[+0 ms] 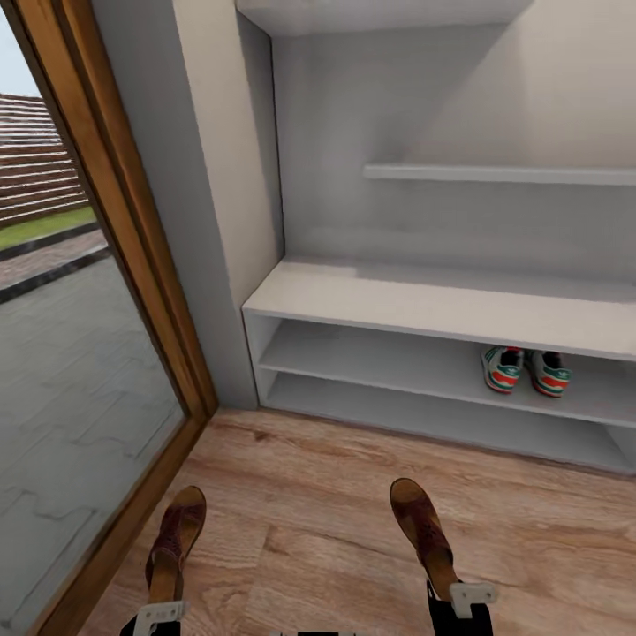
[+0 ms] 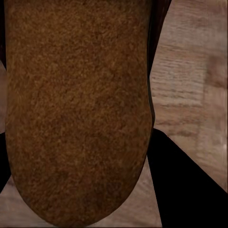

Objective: Pick up the two gym shoes and the two sandals from the corridor floor and place them onto the hallstand (shoe rack) in the corridor, making sure they are on the rack and not on the floor. Arrange them so the two gym shoes are next to each other and the two sandals are next to each other.

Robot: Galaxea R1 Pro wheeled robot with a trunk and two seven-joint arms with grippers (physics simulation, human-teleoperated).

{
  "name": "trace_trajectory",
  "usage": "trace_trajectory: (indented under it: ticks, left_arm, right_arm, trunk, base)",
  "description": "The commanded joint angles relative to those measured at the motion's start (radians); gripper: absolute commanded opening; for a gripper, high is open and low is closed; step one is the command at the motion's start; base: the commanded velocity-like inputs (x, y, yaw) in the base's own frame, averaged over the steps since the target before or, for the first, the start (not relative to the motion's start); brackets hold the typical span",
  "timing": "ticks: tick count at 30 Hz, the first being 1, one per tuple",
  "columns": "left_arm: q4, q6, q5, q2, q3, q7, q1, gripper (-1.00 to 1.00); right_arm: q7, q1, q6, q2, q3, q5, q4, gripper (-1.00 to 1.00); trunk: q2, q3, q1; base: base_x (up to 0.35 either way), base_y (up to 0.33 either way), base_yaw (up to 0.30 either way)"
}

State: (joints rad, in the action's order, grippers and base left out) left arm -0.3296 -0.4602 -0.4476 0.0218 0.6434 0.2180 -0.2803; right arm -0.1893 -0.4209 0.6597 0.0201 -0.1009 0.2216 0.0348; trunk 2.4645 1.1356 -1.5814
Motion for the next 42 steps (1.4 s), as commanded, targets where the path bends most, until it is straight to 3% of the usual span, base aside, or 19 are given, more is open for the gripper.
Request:
trace_trajectory:
  ticks: [1, 31, 42]
  left_arm:
    - [0.0, -0.003, -0.003, 0.0, 0.009, 0.008, -0.001, -1.0]
    - [0.0, -0.003, -0.001, 0.001, 0.01, 0.007, -0.001, -1.0]
    - [0.0, 0.002, -0.002, 0.003, 0.014, 0.004, -0.002, -1.0]
  right_arm:
    - [-0.001, -0.001, 0.002, 0.0, -0.008, 0.01, -0.001, -1.0]
    - [-0.001, -0.001, 0.002, -0.002, -0.009, 0.01, 0.0, -1.0]
    - [0.002, -0.001, 0.0, 0.0, -0.008, 0.011, 0.002, -1.0]
  trunk:
    - [0.0, 0.001, 0.001]
    - [0.0, 0.001, 0.001]
    - [0.0, 0.001, 0.001]
  base:
    - [-0.208, -0.153, -0.263]
    - [-0.008, -0.006, -0.263]
    - [0.0, 0.0, -0.045]
